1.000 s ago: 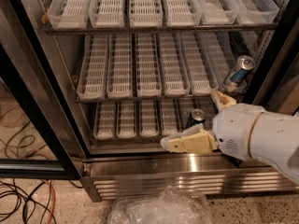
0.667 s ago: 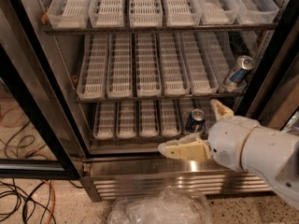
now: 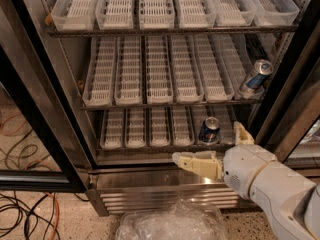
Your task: Pick redbull can from middle shelf of fridge
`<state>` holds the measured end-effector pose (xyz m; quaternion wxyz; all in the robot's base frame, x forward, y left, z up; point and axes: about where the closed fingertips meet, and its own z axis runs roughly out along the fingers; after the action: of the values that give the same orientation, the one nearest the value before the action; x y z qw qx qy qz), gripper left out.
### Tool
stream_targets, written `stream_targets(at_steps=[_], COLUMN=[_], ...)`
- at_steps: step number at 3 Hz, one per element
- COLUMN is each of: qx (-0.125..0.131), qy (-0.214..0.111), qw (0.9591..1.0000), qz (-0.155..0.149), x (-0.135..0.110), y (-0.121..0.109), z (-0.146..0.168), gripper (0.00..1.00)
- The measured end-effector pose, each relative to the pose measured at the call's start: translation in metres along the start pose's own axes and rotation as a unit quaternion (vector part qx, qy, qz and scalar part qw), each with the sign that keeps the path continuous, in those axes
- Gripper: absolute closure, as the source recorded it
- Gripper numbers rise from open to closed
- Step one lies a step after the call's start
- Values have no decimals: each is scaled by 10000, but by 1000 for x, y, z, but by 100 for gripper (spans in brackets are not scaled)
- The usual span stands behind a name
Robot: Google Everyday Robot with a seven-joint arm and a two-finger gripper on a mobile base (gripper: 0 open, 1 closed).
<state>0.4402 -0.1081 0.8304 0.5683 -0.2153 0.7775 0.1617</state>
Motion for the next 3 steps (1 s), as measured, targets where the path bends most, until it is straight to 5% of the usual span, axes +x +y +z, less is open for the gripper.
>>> stream_targets(at_steps=[1,3], qx=[486,592], qy=[-281,-447], qw=[9973,9964], qz=[481,420], x=[22,28], y=[-28,-32], z=[-6,-11], gripper=[0,0])
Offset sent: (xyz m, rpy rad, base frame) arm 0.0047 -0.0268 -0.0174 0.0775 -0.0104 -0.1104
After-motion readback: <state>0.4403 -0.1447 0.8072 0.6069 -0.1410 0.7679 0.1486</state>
